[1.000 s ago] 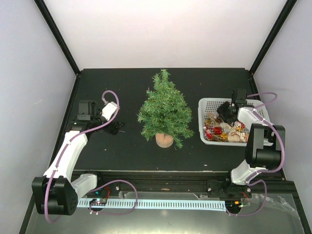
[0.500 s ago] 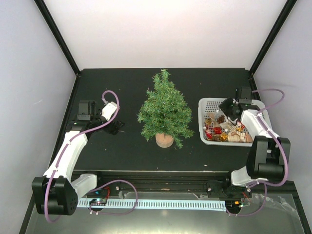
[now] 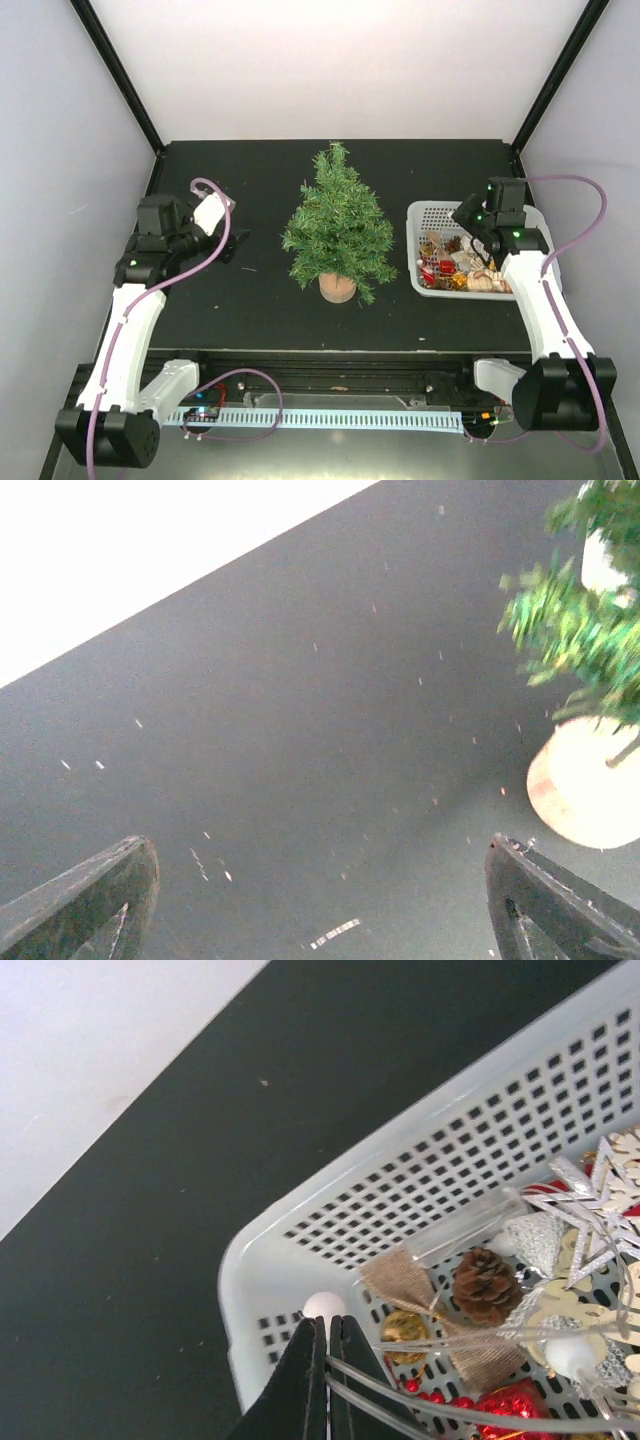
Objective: Decorate the small christmas tree
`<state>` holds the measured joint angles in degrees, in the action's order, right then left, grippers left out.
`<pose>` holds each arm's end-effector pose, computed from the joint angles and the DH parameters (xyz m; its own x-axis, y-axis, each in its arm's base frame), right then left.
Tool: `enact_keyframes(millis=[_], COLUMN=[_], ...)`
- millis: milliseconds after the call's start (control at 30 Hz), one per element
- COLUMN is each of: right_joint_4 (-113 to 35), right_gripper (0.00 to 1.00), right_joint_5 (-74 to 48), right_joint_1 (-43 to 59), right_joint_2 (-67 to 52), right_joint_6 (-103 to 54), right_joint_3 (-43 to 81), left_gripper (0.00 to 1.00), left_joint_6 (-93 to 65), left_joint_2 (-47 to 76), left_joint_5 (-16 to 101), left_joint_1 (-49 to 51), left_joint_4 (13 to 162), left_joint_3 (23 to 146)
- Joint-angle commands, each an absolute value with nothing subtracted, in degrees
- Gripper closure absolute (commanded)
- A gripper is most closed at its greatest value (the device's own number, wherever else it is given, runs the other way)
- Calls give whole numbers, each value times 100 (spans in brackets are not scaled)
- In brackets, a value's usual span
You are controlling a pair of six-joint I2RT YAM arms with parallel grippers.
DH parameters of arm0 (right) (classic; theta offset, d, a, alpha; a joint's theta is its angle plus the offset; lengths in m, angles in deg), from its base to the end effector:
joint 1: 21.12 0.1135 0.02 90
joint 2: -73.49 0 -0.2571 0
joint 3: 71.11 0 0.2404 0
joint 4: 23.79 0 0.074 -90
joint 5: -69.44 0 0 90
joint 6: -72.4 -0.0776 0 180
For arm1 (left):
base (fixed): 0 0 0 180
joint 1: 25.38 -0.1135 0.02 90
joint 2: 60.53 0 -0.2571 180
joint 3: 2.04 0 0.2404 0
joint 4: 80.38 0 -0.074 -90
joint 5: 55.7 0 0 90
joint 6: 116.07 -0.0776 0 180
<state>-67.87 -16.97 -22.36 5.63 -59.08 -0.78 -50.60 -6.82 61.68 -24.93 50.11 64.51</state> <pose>0.2766 -0.0011 0.2614 -0.5141 0.6723 -0.5326 0.4209 0.7388 0.5264 0.2166 -0.0374 0.2888 -0.3873 0.3717 -0.8437 0.5898 0.8032 0.0831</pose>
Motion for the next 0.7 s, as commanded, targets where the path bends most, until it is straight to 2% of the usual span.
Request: enact_keyframes(millis=[0, 400, 667], right_joint_4=[-7277, -7631, -7923], right_gripper=[99, 99, 99], right_joint_5=[-2389, -2536, -1604], right_joint_1=[-1724, -700, -590], right_joint_2=[1087, 2329, 2439], right_joint_6=[-5652, -4993, -4450], right_joint_3=[344, 1592, 2738], left_gripper=[11, 10, 9], left_joint_6=[-5162, -5139, -4747], left_joint_2=[-988, -1421, -1377], left_joint_5=[6237, 7220, 8257], left_joint_1=[-2496, -2382, -2182], left_joint_4=[4704, 4080, 4042], left_joint_3=[7148, 8707, 9658])
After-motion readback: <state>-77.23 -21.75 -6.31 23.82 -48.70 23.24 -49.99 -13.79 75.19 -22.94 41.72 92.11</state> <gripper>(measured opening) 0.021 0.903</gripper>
